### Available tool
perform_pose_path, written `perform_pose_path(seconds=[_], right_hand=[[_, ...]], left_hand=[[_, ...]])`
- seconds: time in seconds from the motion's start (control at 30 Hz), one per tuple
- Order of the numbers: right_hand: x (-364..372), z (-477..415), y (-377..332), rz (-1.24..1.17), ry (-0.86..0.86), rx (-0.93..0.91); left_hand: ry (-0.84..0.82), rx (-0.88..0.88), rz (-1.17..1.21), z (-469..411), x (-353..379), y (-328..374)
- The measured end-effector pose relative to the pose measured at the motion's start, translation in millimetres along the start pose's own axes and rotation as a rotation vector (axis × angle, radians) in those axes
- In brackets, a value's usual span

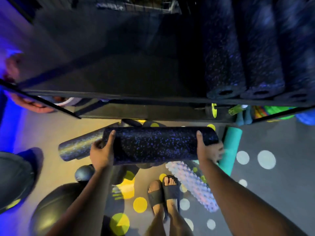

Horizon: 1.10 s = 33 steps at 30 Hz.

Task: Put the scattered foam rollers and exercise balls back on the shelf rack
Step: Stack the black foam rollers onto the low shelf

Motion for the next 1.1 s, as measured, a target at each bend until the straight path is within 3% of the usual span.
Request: perform_pose_path(seconds=[0.13,0.27,0.37,0.5,0.63,0.83,0.9,1.0,1.1], right_hand=[[21,46,-89,0.011,-0.084,-0.253],[33,83,-174,-0.038,-0.117,-0.588],[49,95,-221,-0.104,-0.23,-0.735],[53,96,-244,-0.075,-0.428,-0.739],[38,75,-241,0.139,-0.528,-1.012],[-4,-12,-234,0.421,-0.473,-1.137],[-18,-46,-234,0.586,-0.359,-1.196],[-49,-100,-225,0.804,-0.199,-1.029],[-70,-136,-204,0.881,-0.281,-0.903]], left_hand=[[0.188,-0.115,0.235,11,-77,4],[0.173,-0.208,0.496,20,-108,10],[0.049,-0.243,0.659,18,-86,21],[-0.189,-0.307,0.799,31,-12,46],[-0.521,-0.306,0.793,63,75,89],[-0.675,-0.287,0.807,115,167,163],[-0.681,-0.272,0.791,124,190,177],[-0.734,-0.246,0.753,139,221,189],[-0.73,-0.221,0.589,152,247,183]])
Point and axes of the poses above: each hand's wrist, its own z-axis away from the middle knuckle, its own x-axis out of the palm, y = z × x, the point moved 3 cm from there along -z, towards the middle knuckle, and after that the axes turned 12 degrees about -x, right-handed, at the moved point
